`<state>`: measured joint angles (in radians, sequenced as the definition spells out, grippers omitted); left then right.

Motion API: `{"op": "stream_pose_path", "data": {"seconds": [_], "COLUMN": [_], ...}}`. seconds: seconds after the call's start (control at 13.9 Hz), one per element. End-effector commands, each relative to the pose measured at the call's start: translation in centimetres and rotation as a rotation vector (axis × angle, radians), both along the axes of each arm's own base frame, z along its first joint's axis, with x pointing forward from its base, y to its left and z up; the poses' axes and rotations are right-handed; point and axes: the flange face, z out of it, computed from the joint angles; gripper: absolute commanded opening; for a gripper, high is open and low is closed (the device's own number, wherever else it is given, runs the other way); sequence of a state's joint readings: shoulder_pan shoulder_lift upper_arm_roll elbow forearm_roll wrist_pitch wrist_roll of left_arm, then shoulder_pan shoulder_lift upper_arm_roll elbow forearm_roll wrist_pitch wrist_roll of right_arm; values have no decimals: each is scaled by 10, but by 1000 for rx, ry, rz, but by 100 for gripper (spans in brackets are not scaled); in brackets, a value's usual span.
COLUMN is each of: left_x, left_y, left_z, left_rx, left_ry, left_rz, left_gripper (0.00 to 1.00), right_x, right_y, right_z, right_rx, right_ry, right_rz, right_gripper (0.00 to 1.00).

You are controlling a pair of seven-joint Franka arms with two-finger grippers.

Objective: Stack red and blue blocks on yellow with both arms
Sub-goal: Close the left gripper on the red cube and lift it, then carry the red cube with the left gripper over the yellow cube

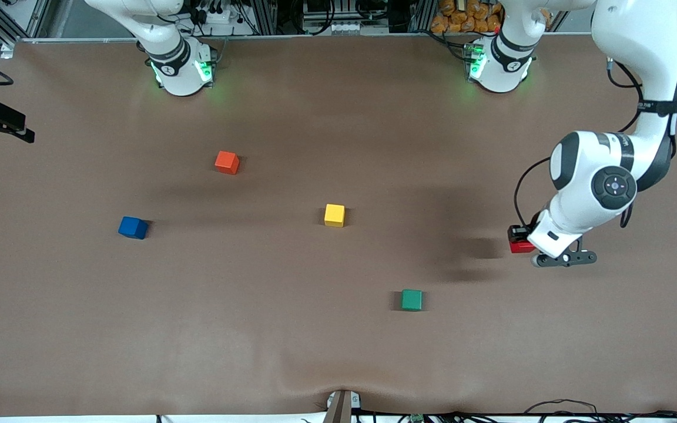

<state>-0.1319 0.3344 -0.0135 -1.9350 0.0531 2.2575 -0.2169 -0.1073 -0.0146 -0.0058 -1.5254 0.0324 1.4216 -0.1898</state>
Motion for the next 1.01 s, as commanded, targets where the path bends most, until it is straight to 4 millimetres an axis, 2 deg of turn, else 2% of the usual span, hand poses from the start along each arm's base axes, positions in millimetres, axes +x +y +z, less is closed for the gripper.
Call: {"op": "stream_pose_path", "data": {"seconds": [0.0, 0.07, 0.29, 0.65, 0.94], "left_x": [-11, -13, -15, -18, -22], "left_y": [-33, -51, -86, -126, -175], "left_z": [21, 26, 43, 57, 70], "left_rx": [-28, -36, -46, -69, -100], "left_ry": [6, 7, 26, 16, -9], "left_rz": [-40, -69, -124, -189, -267], "left_gripper": [0, 0, 0, 0, 0], "right_x": [2, 2, 2, 2, 2], "right_y": [-2, -2, -2, -3, -3], "right_z": [3, 3, 3, 2, 2], "right_rx": [-10, -10, -10, -10, -10], "right_ry": [5, 5, 5, 9, 9], "right_rz": [1, 1, 1, -2, -2], "right_gripper": [100, 100, 100, 100, 100]}}
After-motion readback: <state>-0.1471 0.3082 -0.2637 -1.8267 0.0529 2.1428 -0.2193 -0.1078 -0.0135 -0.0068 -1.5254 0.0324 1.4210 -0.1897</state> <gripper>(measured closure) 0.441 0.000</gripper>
